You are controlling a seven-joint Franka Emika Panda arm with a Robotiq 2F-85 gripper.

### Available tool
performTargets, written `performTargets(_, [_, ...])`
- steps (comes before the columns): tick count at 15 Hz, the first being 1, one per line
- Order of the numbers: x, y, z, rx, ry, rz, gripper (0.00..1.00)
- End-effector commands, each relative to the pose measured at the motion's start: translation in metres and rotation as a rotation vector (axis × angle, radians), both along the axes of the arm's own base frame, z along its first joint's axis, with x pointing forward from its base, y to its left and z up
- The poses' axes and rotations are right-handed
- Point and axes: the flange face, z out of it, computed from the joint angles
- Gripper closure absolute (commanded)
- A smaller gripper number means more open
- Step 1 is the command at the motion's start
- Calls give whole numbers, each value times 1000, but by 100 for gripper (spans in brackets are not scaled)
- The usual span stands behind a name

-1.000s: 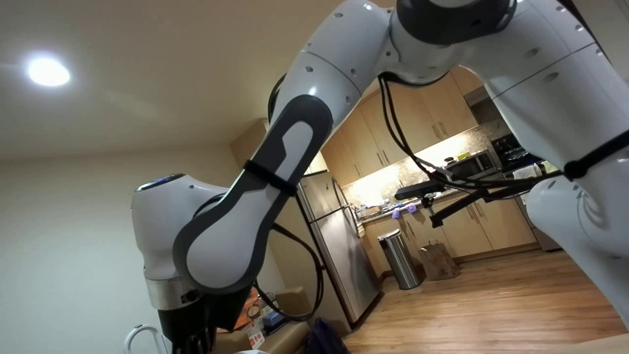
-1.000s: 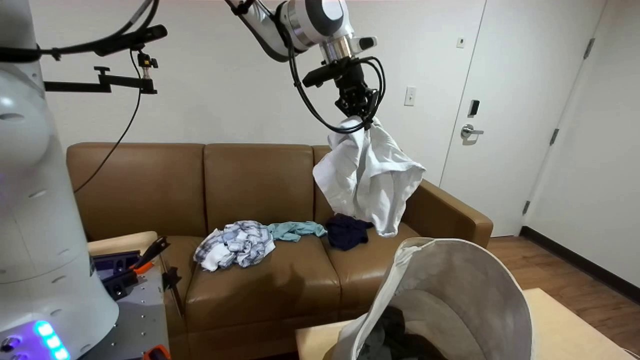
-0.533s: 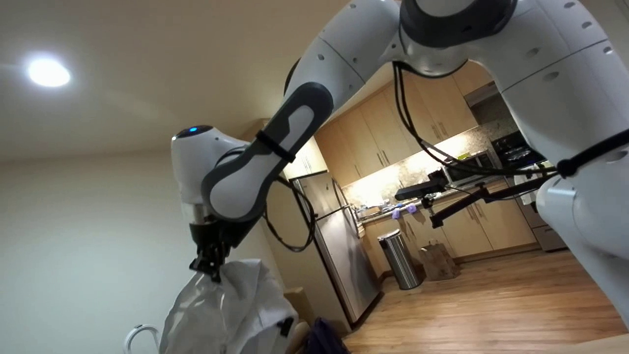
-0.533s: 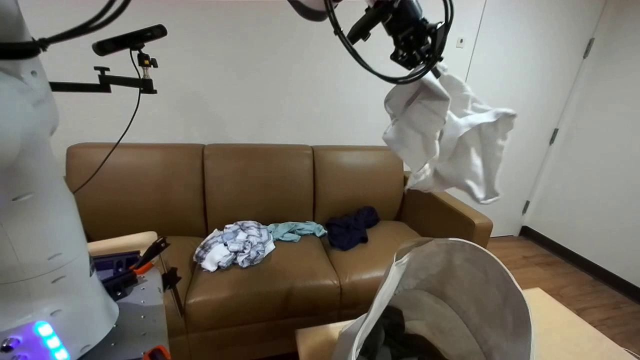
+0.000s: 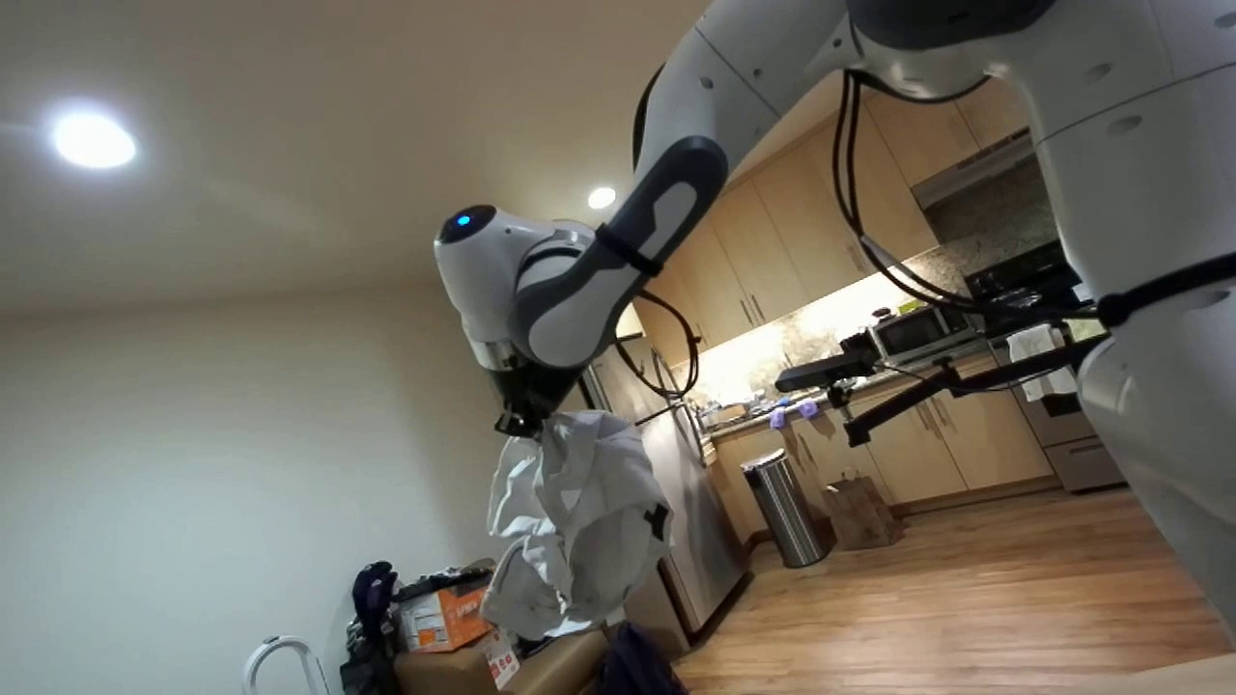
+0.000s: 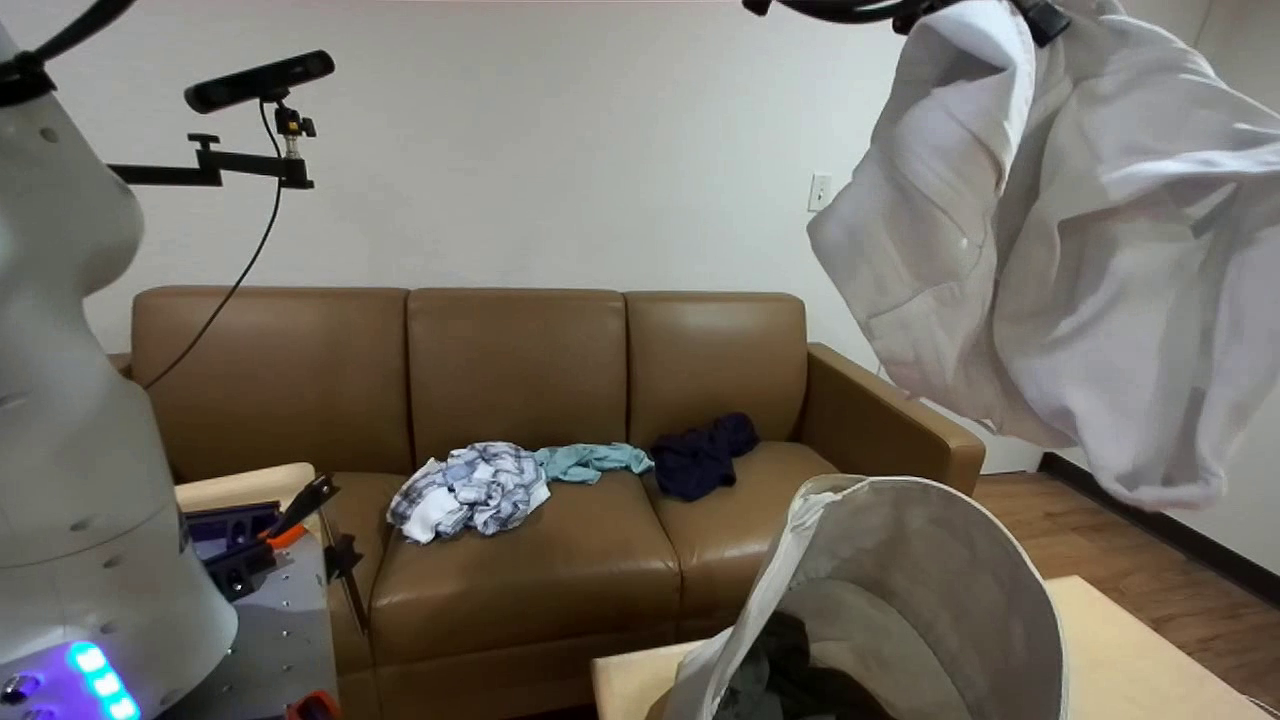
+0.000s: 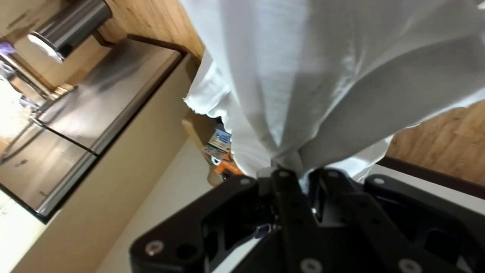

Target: Take the white t-shirt from the couch and put it in the laundry bag

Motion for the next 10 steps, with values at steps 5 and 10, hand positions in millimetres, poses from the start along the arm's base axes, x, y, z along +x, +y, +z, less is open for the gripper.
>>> performTargets(5, [-68,10,-138,67,25,-177,93])
performTargets(10, [-109,33,-221,143,61,-217,93])
